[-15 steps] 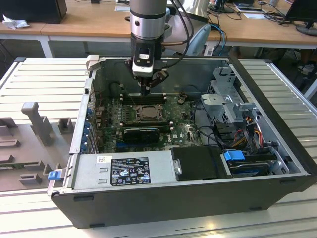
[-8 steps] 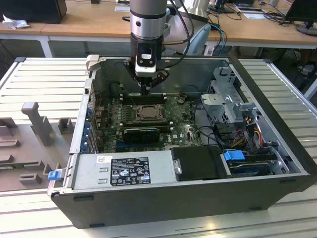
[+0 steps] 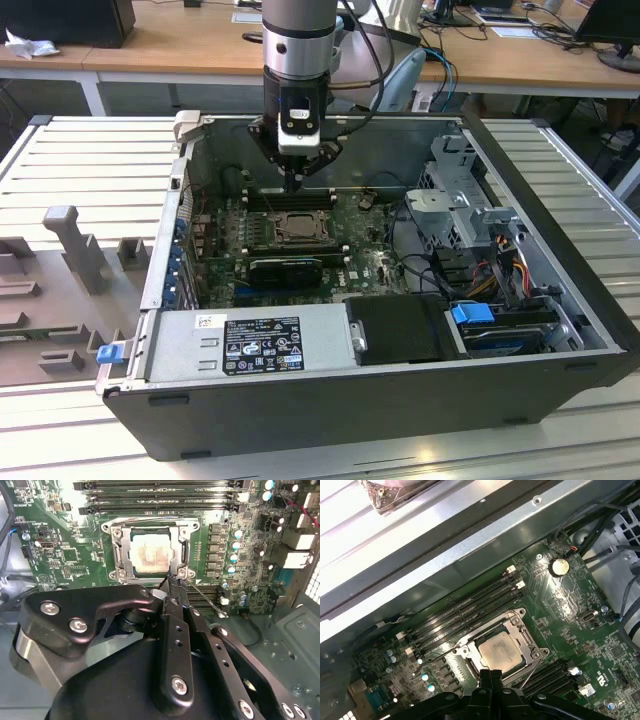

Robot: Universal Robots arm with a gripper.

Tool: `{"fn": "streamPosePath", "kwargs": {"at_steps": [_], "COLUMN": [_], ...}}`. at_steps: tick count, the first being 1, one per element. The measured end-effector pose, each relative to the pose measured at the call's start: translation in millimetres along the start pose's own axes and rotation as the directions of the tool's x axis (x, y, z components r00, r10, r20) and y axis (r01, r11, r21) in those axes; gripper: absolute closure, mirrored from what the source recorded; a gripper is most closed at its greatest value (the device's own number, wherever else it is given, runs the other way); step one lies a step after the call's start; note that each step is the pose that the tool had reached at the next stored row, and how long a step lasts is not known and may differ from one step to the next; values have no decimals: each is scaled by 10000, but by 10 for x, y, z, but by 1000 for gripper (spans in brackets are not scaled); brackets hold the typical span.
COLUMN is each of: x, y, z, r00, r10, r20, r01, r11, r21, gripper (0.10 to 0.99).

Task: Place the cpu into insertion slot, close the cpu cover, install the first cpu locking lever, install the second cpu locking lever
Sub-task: 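Install the first cpu locking lever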

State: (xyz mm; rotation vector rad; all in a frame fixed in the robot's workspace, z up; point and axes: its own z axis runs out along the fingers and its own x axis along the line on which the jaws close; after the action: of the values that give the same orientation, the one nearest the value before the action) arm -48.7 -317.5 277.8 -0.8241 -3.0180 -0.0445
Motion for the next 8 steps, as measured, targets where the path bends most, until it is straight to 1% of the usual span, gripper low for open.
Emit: {"fn": "streamPosePath", "kwargs": {"at_steps": [3, 8], "x": [0, 0], "y": [0, 0], "z": [0, 0], "r00": [9992, 9970], "r10": [-395, -779], "r20": [-10, -19], "r01": [395, 779], "r11": [9992, 9970], "r21": [8, 15], "gripper": [980, 980]}}
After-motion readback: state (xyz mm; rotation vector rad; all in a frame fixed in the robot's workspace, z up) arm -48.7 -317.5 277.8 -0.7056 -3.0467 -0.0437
